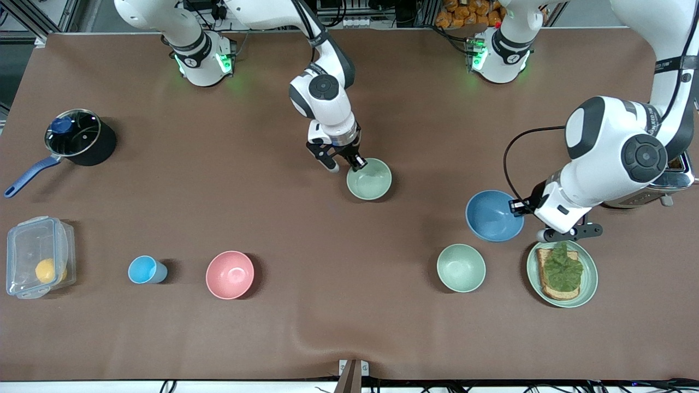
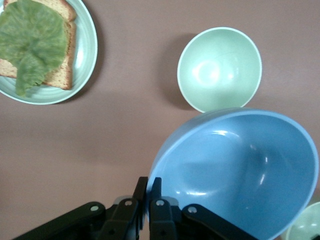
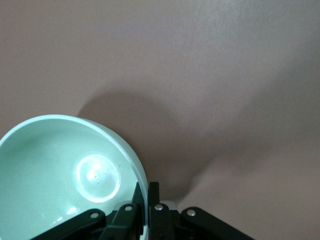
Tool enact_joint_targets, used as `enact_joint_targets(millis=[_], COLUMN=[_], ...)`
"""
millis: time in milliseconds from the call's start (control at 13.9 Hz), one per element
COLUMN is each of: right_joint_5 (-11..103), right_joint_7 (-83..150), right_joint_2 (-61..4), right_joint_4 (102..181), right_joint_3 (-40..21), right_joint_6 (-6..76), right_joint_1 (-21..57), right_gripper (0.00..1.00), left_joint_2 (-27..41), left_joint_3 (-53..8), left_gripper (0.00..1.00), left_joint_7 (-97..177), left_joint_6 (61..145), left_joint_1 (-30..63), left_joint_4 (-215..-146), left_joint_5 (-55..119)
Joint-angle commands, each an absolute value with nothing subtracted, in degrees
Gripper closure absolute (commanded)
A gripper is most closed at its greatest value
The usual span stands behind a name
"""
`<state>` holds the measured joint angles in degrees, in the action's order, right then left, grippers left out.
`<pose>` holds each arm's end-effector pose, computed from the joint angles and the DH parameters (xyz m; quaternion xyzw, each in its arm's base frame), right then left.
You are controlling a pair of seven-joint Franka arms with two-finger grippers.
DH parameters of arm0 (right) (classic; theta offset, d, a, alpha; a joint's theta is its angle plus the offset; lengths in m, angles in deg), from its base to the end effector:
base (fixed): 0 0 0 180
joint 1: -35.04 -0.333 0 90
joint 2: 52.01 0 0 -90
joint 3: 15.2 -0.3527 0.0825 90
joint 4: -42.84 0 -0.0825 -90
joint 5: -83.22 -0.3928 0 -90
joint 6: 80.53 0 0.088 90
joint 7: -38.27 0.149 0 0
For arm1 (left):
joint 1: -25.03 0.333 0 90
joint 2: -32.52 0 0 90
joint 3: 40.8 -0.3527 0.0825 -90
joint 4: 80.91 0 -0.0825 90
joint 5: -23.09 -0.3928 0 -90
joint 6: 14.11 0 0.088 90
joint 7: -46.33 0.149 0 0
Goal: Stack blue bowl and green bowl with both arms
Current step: 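Slide the green bowl toward the table center with the right gripper, then lift the blue bowl with the left gripper and carry it toward the green bowl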
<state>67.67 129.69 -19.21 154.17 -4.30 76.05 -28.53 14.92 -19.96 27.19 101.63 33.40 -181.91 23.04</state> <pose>0.4100 0.5378 0.1947 -0.9002 0.4191 -0.0184 0.1171 0.6372 -0.1244 0.3874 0.9963 0.0649 -0.0290 0.0475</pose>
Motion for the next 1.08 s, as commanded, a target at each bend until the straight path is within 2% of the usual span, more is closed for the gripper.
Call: enact_joint_targets(millis=[0, 72, 216, 288, 361, 433, 505, 1009], right_joint_5=[67.93, 67.93, 67.93, 67.93, 67.93, 67.93, 67.84, 66.18], right_joint_7=[132.13, 132.39, 133.36, 133.45, 133.45, 133.63, 133.63, 134.86], right_joint_2=[-17.82, -17.91, -17.74, -17.65, -17.73, -18.0, -18.26, -20.02], right_joint_4=[152.17, 152.17, 151.38, 151.38, 151.38, 151.38, 151.29, 149.28], right_joint_3=[-2.64, -2.64, -2.64, -2.64, -2.64, -2.55, -2.03, -1.93], right_joint_6=[75.65, 75.65, 75.39, 75.39, 75.39, 75.13, 74.6, 68.46], right_joint_1=[-30.08, -30.08, -30.08, -30.0, -30.0, -29.73, -29.73, -25.0], right_gripper=[0.76, 0.45, 0.4, 0.3, 0.25, 0.15, 0.0, 0.0], left_joint_2=[15.29, 15.38, 15.46, 15.46, 15.46, 15.46, 15.55, 14.94], left_joint_3=[-19.01, -18.74, -18.56, -18.56, -18.47, -17.78, -17.42, -17.24], left_gripper=[1.0, 1.0, 1.0, 1.0, 1.0, 1.0, 1.0, 1.0], left_joint_7=[26.2, 26.2, 25.94, 25.42, 25.24, 25.15, 24.97, 19.53], left_joint_6=[100.23, 100.23, 100.23, 100.23, 100.23, 100.23, 100.23, 95.84], left_joint_1=[33.64, 33.73, 33.73, 33.65, 33.65, 33.73, 33.91, 31.45], left_joint_4=[-180.84, -180.84, -180.75, -180.67, -180.67, -180.58, -180.23, -176.28], left_joint_5=[24.93, 25.28, 25.38, 25.38, 25.38, 25.38, 25.81, 26.61])
